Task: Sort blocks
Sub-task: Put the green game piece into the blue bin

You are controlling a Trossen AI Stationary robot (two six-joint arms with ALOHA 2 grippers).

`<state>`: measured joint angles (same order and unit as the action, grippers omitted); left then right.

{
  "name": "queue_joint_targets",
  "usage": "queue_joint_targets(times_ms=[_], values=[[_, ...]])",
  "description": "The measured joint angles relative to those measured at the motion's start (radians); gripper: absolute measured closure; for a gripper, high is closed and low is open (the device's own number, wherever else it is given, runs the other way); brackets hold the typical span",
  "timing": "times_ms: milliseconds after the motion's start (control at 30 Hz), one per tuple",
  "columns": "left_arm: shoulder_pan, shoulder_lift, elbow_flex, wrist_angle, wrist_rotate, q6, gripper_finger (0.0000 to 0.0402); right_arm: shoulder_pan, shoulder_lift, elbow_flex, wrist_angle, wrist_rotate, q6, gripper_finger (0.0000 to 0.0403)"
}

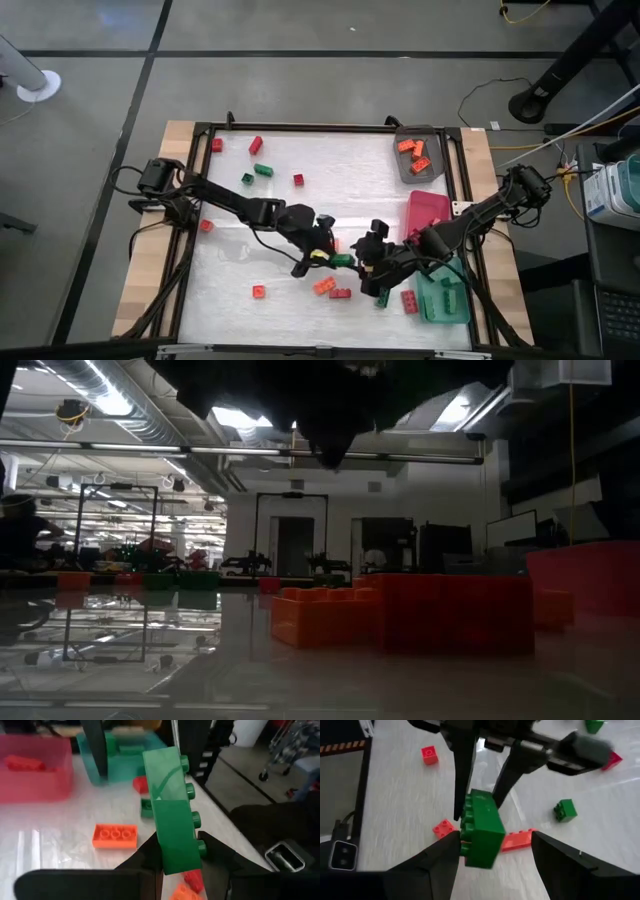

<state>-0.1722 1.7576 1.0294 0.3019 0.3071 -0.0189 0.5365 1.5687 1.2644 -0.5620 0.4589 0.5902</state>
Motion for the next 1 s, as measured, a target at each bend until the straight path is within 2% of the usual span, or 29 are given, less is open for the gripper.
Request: queue_joint_targets(times_ms=[267,367,467,667,900,1000], values=[[0.000,0.000,0.000,0.100,-0.016,0.000,0.0321,-0.007,0.000,0.000,0.064,-0.016,0.004,0.0160],[0.000,0.000,0.000,0.103,-0.016,0.000,0.0320,-0.014,0.000,0.000,0.071,-0.025,0.006,0.0173],[-0.001,0.000,0.000,0.102,-0.017,0.001,0.0314,-0.016,0.000,0.000,0.068,-0.032,0.006,0.0210],[0.000,0.000,0.000,0.099,-0.023,0.026,0.0298,-0.022,0.000,0.000,0.068,-0.061,0.014,0.0313],[-0.001,0.000,0.000,0.094,-0.035,0.018,0.0260,-0.021,0.000,0.000,0.037,-0.171,0.008,0.0314],[-0.001,0.000,0.001,0.055,-0.056,0.018,0.0236,-0.020,0.000,0.000,-0.025,-0.213,0.073,0.0314]])
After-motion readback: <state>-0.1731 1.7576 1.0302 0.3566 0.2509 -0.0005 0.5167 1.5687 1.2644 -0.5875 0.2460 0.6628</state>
